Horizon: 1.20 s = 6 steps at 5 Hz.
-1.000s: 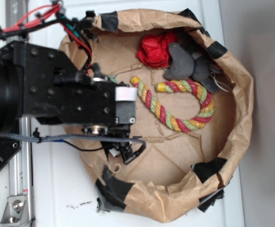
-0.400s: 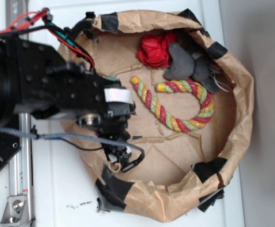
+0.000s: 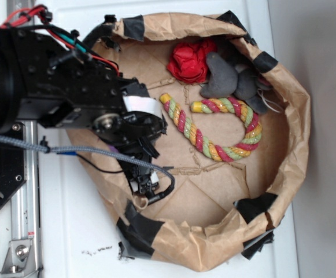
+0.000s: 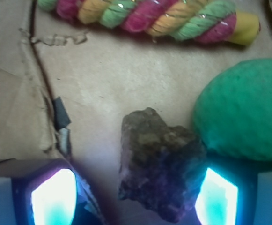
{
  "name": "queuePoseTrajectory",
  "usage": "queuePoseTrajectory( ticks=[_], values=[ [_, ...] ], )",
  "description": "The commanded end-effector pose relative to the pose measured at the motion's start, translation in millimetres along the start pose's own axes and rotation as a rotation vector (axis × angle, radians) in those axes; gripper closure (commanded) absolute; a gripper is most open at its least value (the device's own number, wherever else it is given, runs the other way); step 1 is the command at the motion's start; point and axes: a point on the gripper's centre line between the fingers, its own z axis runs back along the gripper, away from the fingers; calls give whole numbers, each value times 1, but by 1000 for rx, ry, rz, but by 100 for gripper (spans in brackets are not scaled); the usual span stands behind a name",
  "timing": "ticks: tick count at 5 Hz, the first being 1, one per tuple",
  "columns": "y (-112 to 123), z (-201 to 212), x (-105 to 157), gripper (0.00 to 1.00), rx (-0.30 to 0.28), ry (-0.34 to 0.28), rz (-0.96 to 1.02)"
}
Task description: Grab the rock.
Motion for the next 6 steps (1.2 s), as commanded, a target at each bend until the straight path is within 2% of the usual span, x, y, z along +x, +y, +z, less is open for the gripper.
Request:
queuePoseTrajectory(
  ticks=[1,5,6],
  values=[
    [27,13,38,100,6,-112,52],
    [16,26,37,100,13,-146,8],
    [8,42,40,100,-10,-151,-52]
  ],
)
